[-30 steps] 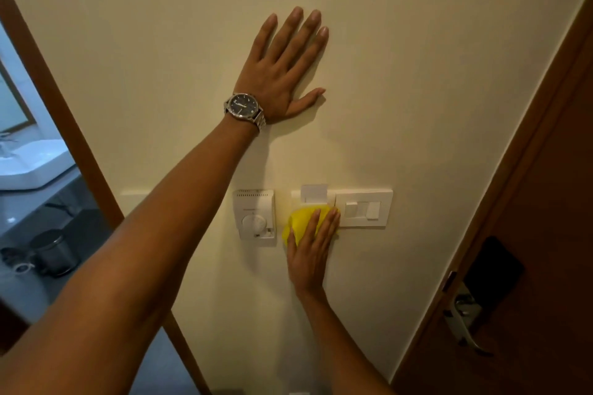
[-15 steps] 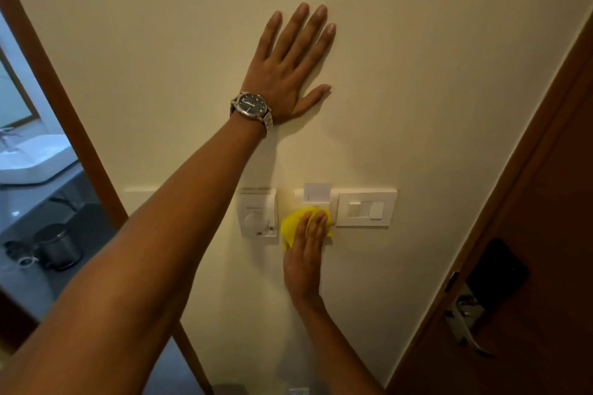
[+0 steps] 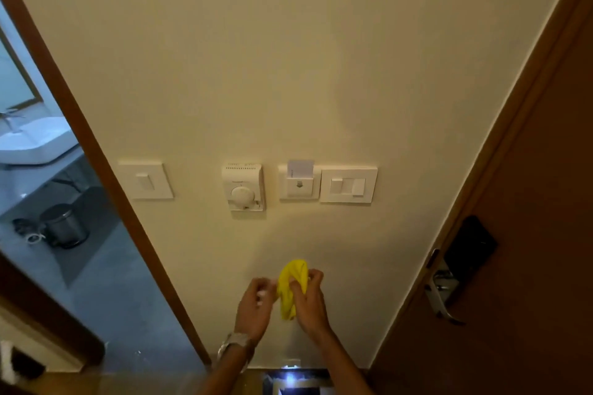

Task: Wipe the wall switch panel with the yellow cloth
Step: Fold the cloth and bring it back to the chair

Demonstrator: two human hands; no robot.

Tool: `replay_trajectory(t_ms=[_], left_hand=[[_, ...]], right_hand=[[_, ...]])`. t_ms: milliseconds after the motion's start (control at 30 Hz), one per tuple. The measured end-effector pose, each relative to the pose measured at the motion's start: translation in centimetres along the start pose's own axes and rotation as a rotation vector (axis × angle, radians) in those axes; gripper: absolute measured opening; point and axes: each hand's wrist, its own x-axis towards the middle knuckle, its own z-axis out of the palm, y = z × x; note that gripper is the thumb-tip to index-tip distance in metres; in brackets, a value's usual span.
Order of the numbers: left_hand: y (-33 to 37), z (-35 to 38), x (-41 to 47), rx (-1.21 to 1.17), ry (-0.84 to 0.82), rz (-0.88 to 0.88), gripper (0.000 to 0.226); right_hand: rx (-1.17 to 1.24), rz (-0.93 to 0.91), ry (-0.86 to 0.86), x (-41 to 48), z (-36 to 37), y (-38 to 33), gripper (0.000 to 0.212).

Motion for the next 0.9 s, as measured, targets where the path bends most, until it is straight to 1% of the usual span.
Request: replay_trajectory(t_ms=[33, 67, 100, 133, 167, 200, 267, 333, 367, 467, 500, 533, 600, 633, 667, 733, 767, 833, 900], left_hand=[[-0.3, 0.4, -0.3, -0.226, -0.085, -0.261, 0.027], [-0.6, 0.7, -0.4, -0.445, -0.156, -0.459, 0.040], [-1.1, 1.0, -0.6, -0.649, -0.217, -0.560, 0.052], [-1.4, 1.1, -0.7, -0.803, -0.231, -0.600, 0.059], [-2.0, 0.9, -1.1, -0.884, -0.214, -0.612, 0.058], [-2.8, 0.5, -1.3, -0.892, -0.169, -0.624, 0.053], [-6.4, -1.3, -1.7, -0.825, -0.064, -0.641, 0.043], [-10.2, -3.2, -2.3, -0.754, -0.014, -0.634, 0.041], [-12.2, -4.2, -2.4, -0.729, 0.003, -0.642, 0.041], [-19.5, -8.1, -2.2, -0.640, 0.042, -0.779, 0.035], [-22.1, -9.6, -2.3, -0.614, 0.040, -0.817, 0.036], [-24.7, -11.3, -2.4, -0.562, 0.056, -0.849, 0.037], [-31.2, -15.0, -3.5, -0.482, 0.088, -0.865, 0.039], [-34.4, -16.9, -4.6, -0.418, 0.123, -0.858, 0.038], [-36.1, -17.9, -5.4, -0.345, 0.175, -0.838, 0.035], [-42.1, -21.1, -7.2, -0.221, 0.319, -0.768, 0.030], [-44.1, -21.9, -7.8, -0.164, 0.361, -0.727, 0.034], [-49.1, -24.0, -9.0, 0.010, 0.398, -0.700, 0.048], [-53.2, -25.4, -10.6, 0.229, 0.325, -0.682, 0.061]], right_hand=[[-0.033, 0.008, -0.057, -0.1, 0.7, 0.2, 0.019], [-0.086, 0.015, -0.130, -0.2, 1.6, 0.4, 0.018], [-0.155, 0.018, -0.216, -0.4, 2.6, 0.6, 0.028], [-0.221, 0.008, -0.297, -0.6, 3.8, 0.9, 0.042], [-0.278, -0.002, -0.363, -0.8, 5.1, 1.3, 0.049], [-0.314, -0.012, -0.397, -0.7, 6.1, 1.6, 0.048], [-0.357, 0.020, -0.399, -1.0, 8.5, 2.3, 0.043], [-0.347, 0.074, -0.400, -1.0, 9.8, 3.4, 0.034], [-0.335, 0.118, -0.443, -0.8, 10.7, 4.2, 0.032], [-0.256, 0.269, -0.646, -1.4, 15.2, 7.4, 0.040], [-0.221, 0.300, -0.707, -1.8, 16.6, 8.6, 0.040], [-0.238, 0.306, -0.758, -2.2, 18.2, 9.7, 0.041], [-0.296, 0.266, -0.880, -3.5, 23.2, 12.9, 0.044], [-0.323, 0.242, -0.937, -4.5, 26.1, 14.7, 0.041], [-0.366, 0.218, -0.975, -5.2, 27.8, 15.7, 0.036], [-0.425, 0.161, -1.081, -8.1, 34.3, 19.2, 0.021], [-0.445, 0.120, -1.116, -9.3, 36.3, 20.4, 0.016], [-0.523, -0.008, -1.151, -12.1, 40.8, 24.2, 0.017], [-0.637, -0.121, -1.164, -14.1, 43.1, 26.7, 0.022]])
